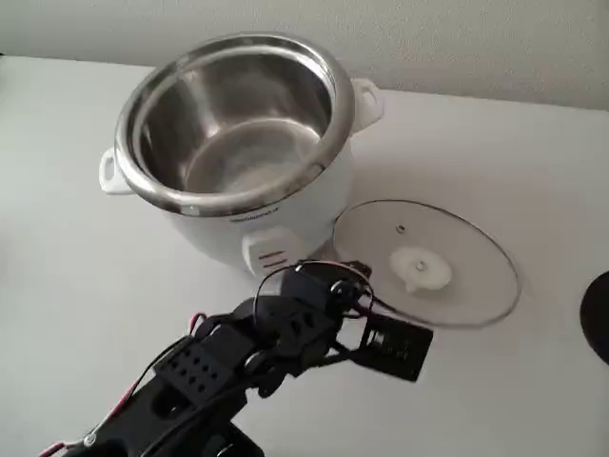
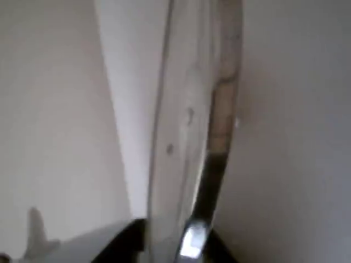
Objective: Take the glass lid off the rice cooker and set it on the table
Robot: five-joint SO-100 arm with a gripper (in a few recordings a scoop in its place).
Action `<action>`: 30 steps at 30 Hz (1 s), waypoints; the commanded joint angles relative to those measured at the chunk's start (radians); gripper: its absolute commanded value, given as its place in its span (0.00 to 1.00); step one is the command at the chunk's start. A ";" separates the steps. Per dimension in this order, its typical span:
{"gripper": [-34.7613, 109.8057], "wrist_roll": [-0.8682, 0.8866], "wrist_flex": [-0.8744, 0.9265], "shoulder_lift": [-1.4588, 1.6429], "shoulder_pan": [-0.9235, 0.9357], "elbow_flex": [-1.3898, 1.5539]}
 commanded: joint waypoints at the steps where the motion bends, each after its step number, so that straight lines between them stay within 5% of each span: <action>1: 0.54 -0.137 0.078 -0.048 0.018 -0.028; 12: 0.55 -0.175 0.663 0.341 -0.009 -0.038; 16: 0.46 -0.152 0.910 0.621 -0.095 -0.031; 24: 0.24 -0.141 0.988 0.772 -0.032 0.147; 30: 0.24 -0.072 1.003 0.772 -0.021 0.210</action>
